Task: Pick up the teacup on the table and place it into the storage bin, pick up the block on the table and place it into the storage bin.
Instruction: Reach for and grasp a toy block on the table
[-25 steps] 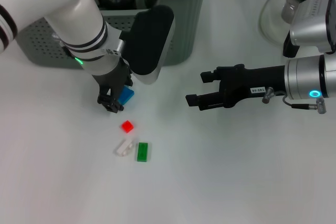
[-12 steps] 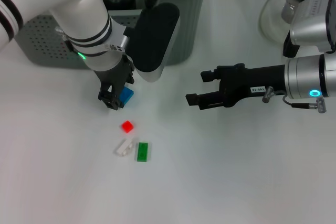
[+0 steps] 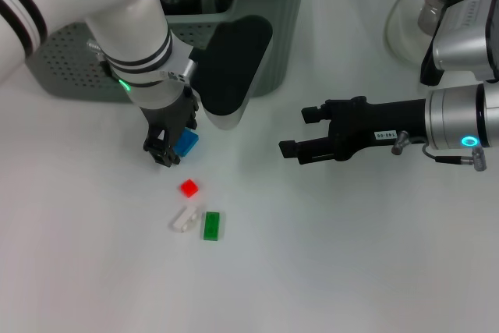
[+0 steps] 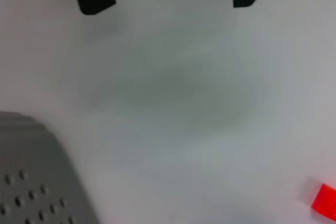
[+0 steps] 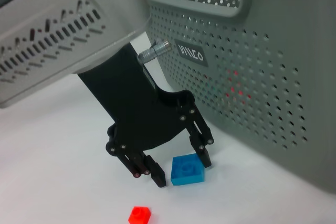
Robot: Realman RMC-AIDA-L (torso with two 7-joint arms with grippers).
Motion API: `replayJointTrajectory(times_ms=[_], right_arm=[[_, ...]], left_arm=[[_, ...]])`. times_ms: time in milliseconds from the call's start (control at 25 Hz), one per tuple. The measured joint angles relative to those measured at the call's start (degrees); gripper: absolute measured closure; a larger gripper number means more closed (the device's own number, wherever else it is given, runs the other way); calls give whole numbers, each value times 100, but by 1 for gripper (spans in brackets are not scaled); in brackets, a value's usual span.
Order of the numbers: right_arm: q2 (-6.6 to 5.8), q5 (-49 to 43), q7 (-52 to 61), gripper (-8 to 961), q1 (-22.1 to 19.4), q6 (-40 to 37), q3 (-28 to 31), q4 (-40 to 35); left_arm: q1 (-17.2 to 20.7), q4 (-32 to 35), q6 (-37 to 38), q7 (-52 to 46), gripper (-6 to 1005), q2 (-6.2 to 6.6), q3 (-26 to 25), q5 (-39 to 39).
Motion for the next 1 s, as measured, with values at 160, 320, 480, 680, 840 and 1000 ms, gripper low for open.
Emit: replayJointTrajectory(times_ms=[160,320,480,680,840,1000], right_arm=[[5,2,-24,40,-7,6,1,3],[8,15,-49,40,-11,23,0,9],[8,18,-49,39,-10,28,0,9],[8,20,-49,39,-17,29,0,4],[8,25,-49,40,-31,28,0,0],[8,27,-49,40,-34,22,0,-8]], left_arm=[[-71,-96,-48,-5,394,5,60,0],[-147,-212,-79,-6,395,7,62,0],[-221,-355,-152,-8,395,7,70,0],[-297,-456,-164,-11,440,7,52,0],[-285,-463,-273,-111,486,15,68,0],[-292,-490,-261,-175,530,39,77,0]])
